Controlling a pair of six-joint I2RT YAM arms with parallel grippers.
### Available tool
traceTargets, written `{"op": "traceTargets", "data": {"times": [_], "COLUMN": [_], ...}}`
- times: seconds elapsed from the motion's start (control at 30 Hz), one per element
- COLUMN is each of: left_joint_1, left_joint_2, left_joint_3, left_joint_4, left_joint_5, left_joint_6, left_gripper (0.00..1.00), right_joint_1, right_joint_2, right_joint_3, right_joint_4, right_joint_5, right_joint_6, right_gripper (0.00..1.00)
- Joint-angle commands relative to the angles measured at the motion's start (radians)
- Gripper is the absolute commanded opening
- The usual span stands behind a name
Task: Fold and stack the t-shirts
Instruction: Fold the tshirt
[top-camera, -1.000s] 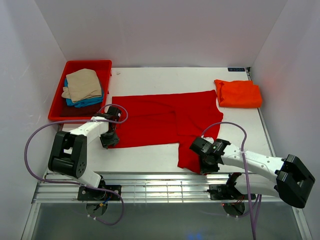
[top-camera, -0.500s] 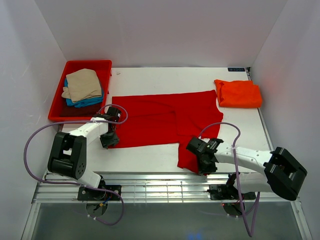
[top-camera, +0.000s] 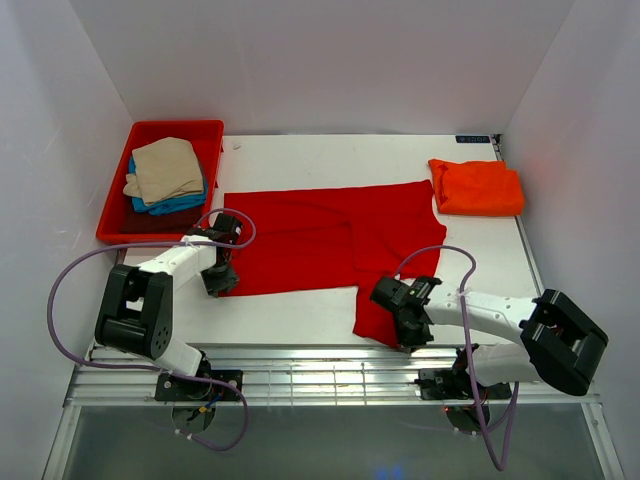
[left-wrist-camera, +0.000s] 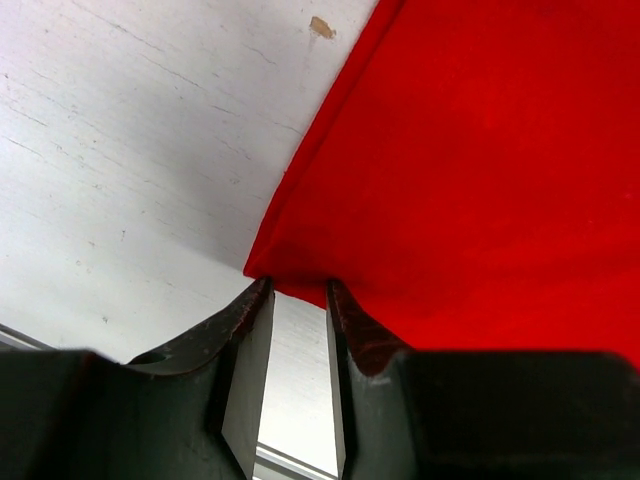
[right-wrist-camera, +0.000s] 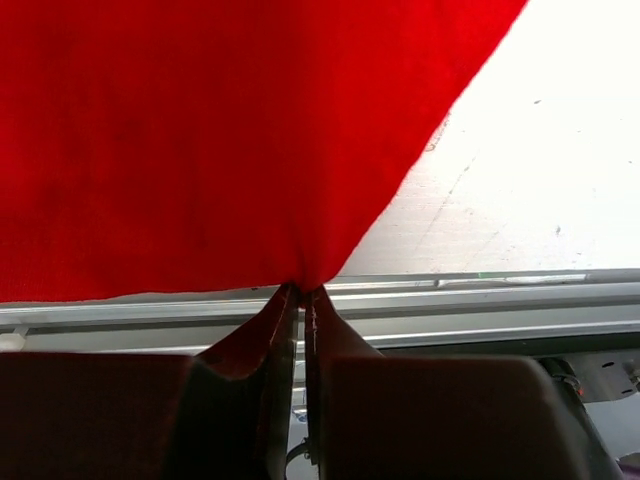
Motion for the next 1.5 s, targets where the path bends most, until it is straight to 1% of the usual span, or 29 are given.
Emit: {"op": "traceTargets", "data": {"times": [0.0, 0.13, 0.27, 0.43, 0.53, 0.63, 0.73, 0.87, 0.9, 1.03, 1.07, 1.1, 1.23, 1.3, 1.47], "left_joint_1": [-0.002, -0.004, -0.002, -0.002, -0.002, 0.004, 0.018, 0.024, 0.025, 0.033, 0.035, 0.035, 0.036, 0.035, 0.035], "left_joint_2": [0.025, 0.023, 0.013, 0.000, 0.014, 0.022, 0.055, 0.138, 0.158, 0.166, 0.167, 0.167, 0.167, 0.166, 0.120], "left_joint_3": [-0.045, -0.041, -0.032, -0.015, -0.018, -0.044, -0.064, -0.055, -0.051, -0.050, -0.050, -0.050, -0.051, -0.051, -0.047], "left_joint_4": [0.040, 0.040, 0.027, 0.011, 0.012, 0.033, 0.073, 0.093, 0.095, 0.104, 0.106, 0.106, 0.107, 0.107, 0.106], "left_joint_5": [0.018, 0.015, 0.007, -0.019, -0.016, 0.009, 0.047, 0.058, 0.055, 0.061, 0.062, 0.062, 0.064, 0.064, 0.070], "left_joint_6": [-0.009, -0.006, -0.004, -0.007, -0.009, -0.011, -0.011, -0.006, -0.006, -0.001, 0.000, 0.002, 0.003, 0.003, 0.017], "left_gripper": [0.38, 0.36, 0.37, 0.47, 0.49, 0.48, 0.45, 0.41, 0.35, 0.25, 0.22, 0.14, 0.02, 0.00, 0.00], "right_joint_1": [0.003, 0.001, 0.001, 0.001, 0.001, 0.001, 0.001, 0.001, 0.001, 0.001, 0.001, 0.001, 0.001, 0.001, 0.000], "right_joint_2": [-0.008, -0.061, -0.067, -0.044, -0.040, -0.044, -0.066, -0.080, -0.081, -0.100, -0.104, -0.106, -0.097, -0.089, -0.057], "right_joint_3": [0.042, 0.134, 0.219, 0.246, 0.245, 0.246, 0.251, 0.256, 0.259, 0.257, 0.257, 0.256, 0.263, 0.269, 0.347], "right_joint_4": [-0.030, -0.139, -0.205, -0.201, -0.189, -0.192, -0.198, -0.212, -0.221, -0.229, -0.230, -0.229, -0.232, -0.232, -0.239], "right_joint_5": [0.067, 0.122, 0.158, 0.153, 0.144, 0.145, 0.147, 0.153, 0.155, 0.161, 0.162, 0.162, 0.176, 0.182, 0.213], "right_joint_6": [0.008, 0.007, 0.005, 0.001, -0.002, 0.002, 0.010, 0.022, 0.025, 0.042, 0.044, 0.047, 0.045, 0.041, 0.019], "right_gripper": [0.08, 0.08, 0.08, 0.08, 0.08, 0.08, 0.08, 0.08, 0.08, 0.08, 0.08, 0.08, 0.08, 0.08, 0.08]}}
